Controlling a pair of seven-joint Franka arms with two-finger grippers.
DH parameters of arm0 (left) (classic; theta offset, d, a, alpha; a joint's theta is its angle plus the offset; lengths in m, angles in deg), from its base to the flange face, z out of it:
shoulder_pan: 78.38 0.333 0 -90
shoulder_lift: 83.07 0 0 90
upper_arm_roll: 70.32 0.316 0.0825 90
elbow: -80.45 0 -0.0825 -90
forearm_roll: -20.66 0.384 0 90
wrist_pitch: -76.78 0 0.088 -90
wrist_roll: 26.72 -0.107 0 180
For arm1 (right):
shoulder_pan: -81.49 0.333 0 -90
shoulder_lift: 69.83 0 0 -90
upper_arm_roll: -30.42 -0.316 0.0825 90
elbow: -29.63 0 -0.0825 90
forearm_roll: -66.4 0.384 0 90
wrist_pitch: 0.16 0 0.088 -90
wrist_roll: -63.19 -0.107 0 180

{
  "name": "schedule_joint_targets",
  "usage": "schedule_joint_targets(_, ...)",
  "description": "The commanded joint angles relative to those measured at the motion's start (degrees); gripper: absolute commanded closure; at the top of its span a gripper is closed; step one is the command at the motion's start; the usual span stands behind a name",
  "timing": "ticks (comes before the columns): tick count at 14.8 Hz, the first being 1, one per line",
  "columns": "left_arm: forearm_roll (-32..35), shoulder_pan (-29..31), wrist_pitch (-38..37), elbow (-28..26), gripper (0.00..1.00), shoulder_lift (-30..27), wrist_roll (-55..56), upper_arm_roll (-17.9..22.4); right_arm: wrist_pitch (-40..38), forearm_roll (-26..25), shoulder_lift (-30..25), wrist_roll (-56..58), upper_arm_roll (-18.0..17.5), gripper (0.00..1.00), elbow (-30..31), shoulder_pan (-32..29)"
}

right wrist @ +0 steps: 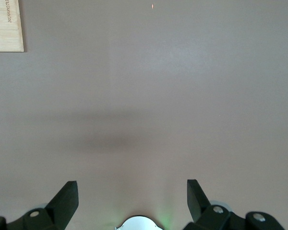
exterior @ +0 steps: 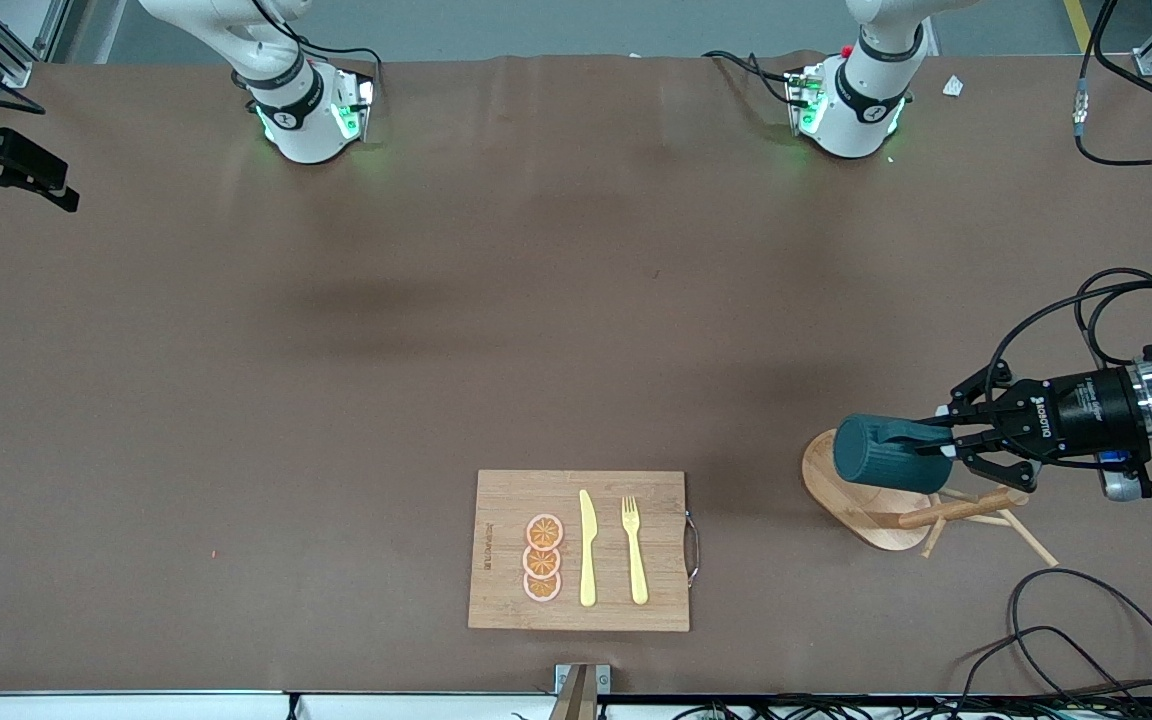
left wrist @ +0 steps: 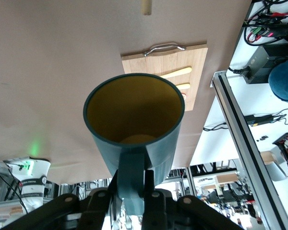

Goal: Pass cup and hang on rack
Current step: 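Hang the mug handle onto a rack peg with the left gripper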

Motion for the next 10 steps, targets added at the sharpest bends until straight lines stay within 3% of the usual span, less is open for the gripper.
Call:
schedule_joint_targets(1,-2.13,0.52,0.41,0.34,0.99,1.25,-2.02,-0.31,-0.04,0.64,-1.01,-0.28,-0.06,0.00,0.75,-0.07)
schedule_joint_targets(10,-6.00,2.80,2.87,0.43,0.99,5.11,-3.00,-0.23,0.04,0.64,-1.01,-0.28,-0.06,0.00,0.66,-0.07)
